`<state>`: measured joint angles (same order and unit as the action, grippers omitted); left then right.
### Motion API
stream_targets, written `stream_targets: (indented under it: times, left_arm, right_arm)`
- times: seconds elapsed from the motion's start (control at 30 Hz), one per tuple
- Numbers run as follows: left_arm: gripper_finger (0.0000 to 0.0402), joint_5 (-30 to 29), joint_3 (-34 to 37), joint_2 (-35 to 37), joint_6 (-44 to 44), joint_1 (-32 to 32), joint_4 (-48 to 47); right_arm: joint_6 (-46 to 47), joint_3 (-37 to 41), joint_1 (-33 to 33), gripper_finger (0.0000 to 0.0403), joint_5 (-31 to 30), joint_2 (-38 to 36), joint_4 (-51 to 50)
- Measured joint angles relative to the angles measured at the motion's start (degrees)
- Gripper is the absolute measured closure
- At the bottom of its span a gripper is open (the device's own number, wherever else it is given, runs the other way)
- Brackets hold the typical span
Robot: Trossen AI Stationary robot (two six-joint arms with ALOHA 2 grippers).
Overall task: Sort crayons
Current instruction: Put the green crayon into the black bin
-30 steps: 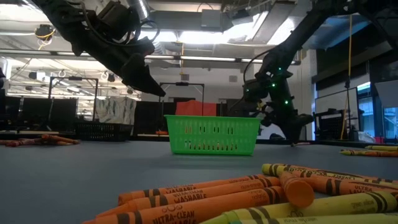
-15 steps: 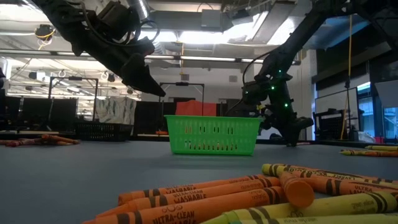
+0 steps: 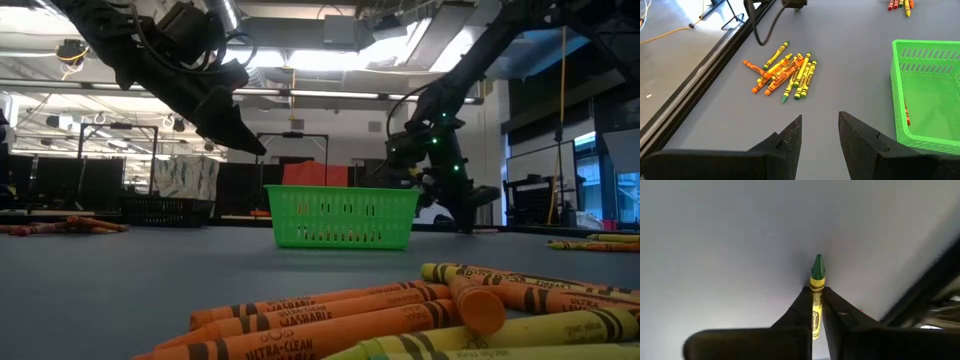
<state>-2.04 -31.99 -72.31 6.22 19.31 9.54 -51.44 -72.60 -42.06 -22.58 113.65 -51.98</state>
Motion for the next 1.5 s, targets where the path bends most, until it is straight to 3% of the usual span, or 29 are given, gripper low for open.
stream_targets:
  times: [0.4, 0.63, 0.8, 1.03, 1.3, 1.5]
  left_arm:
    - [0.0289, 0.0, 0.0, 0.0, 0.0, 0.0, 0.0]
    - [0.0289, 0.0, 0.0, 0.0, 0.0, 0.0, 0.1]
    - [0.0289, -0.2, 0.0, 0.0, 0.0, -0.8, 0.5]
    - [0.0289, -0.4, 0.0, -0.8, 1.0, -3.8, 4.3]
    - [0.0289, -0.4, 0.0, -8.2, 1.0, -6.0, 14.5]
    - [0.0289, -2.1, 0.0, -12.4, 2.9, -5.7, 27.1]
  right_arm:
    - [8.8, -7.3, 4.7, 0.0399, 4.1, -1.0, -14.1]
    - [12.4, -6.4, 10.7, 0.0401, 6.4, -8.1, -12.0]
    - [14.9, -6.4, 14.0, 0.0401, 12.6, -13.5, -8.7]
    - [15.0, -1.8, 17.0, 0.0401, 22.5, -21.8, 3.2]
    - [18.3, 14.2, 17.5, 0.0401, 34.9, -31.5, 30.1]
    - [19.9, 24.6, 20.3, 0.04, 36.2, -33.9, 48.4]
